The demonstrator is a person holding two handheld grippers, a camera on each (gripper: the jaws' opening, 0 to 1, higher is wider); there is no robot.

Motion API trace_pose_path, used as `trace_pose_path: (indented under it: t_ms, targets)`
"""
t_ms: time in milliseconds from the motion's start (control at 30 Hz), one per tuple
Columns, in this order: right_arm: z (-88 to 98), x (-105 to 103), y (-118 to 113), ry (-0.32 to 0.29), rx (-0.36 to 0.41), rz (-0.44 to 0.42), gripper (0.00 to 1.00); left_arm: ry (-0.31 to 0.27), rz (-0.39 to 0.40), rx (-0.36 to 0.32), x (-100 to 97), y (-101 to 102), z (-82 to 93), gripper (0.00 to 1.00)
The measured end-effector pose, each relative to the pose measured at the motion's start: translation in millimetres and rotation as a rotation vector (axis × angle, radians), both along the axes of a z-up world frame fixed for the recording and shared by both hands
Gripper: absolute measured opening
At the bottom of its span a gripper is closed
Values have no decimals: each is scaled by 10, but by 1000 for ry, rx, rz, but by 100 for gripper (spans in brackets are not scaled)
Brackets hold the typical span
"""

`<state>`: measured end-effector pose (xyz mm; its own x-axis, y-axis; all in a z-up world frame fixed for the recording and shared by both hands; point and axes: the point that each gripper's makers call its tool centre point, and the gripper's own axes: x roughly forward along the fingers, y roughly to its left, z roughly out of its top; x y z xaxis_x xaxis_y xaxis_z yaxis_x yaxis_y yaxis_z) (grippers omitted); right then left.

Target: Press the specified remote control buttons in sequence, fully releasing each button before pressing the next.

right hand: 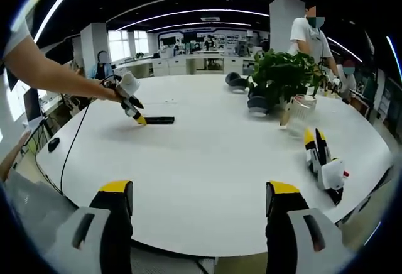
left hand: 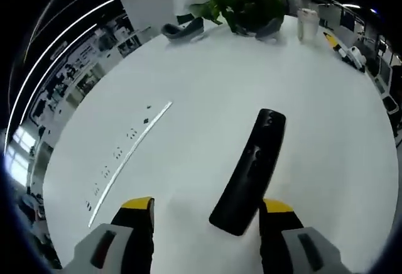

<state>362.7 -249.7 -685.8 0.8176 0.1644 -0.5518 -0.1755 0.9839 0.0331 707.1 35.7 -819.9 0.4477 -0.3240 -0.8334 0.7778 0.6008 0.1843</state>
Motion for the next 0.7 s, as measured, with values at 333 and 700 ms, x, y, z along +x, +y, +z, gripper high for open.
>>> trace_pose_path:
  t_ms: [333, 700]
  targets:
    - [-15, -2, 16, 8, 2, 9, 91, -46, 211, -174, 6, 121, -57, 100]
    - [-11, -2, 25, 7, 3, 14, 91, -19, 337, -266, -171, 138, -152, 100]
